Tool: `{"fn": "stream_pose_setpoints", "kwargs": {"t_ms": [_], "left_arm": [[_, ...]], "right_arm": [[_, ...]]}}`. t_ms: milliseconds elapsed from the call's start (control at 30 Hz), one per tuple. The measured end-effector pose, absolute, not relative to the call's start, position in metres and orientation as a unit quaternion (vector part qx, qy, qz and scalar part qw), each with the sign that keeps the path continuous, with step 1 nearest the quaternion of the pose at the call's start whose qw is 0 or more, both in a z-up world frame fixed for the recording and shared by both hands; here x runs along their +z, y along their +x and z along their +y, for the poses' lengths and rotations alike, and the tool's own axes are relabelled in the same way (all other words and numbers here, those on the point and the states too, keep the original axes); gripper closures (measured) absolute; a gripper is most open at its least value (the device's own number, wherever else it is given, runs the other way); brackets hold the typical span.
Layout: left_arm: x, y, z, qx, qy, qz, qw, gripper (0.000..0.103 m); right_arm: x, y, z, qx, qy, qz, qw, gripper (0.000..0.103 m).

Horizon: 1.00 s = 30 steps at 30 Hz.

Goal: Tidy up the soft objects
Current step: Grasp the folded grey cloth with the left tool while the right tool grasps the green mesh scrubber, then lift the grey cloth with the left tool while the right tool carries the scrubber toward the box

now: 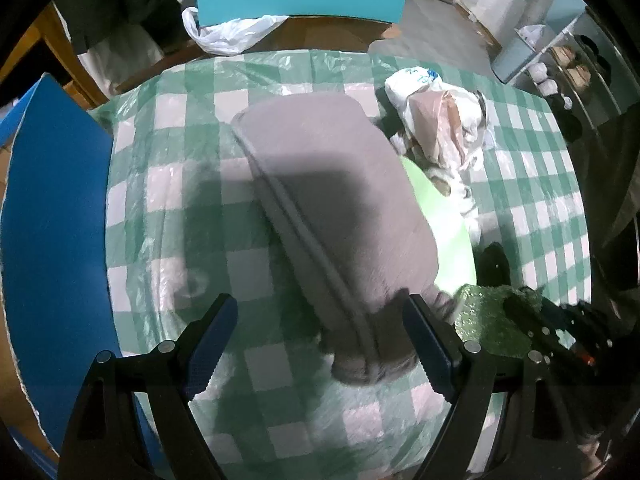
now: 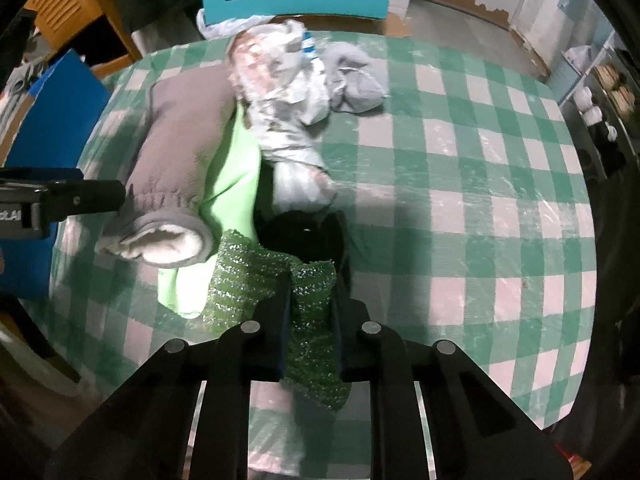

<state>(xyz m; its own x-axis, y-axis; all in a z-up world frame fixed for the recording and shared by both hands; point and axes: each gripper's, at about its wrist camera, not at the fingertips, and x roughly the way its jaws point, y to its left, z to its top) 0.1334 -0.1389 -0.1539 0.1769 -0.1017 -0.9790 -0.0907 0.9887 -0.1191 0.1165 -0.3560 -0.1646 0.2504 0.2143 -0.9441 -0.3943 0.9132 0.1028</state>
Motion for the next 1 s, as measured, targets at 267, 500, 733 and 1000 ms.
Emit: {"fn": "stream_pose_setpoints", "kwargs": {"t_ms": [267,500,733,1000], "left_arm": [[-0.163,0.149,-0.163,0.002,-0.076,0.647,0.759,0.017],[-0.177,0.154,-0.175,-0.006,-0.039,0.652,0.757,0.017],[-0.174,0.15,-0.172,-0.042,-0.046,0.637,0.768,0.054],[-0.163,0.143,-0.165,-0.067,-0.061,0.626,0.774,0.083]], "right_arm": [[-0.163,0.125,-0.371,0.19,-0.056,0.574,0.794,0.091],[-0.157,0.126,-0.379,0.195,-0.042,0.568,0.798,0.091],[-0.149,0.126,-0.381,0.202,-0.037,0.563,0.8,0.091],[-0.137,0.124,-0.376,0.207,-0.041,0.552,0.807,0.091]]}}
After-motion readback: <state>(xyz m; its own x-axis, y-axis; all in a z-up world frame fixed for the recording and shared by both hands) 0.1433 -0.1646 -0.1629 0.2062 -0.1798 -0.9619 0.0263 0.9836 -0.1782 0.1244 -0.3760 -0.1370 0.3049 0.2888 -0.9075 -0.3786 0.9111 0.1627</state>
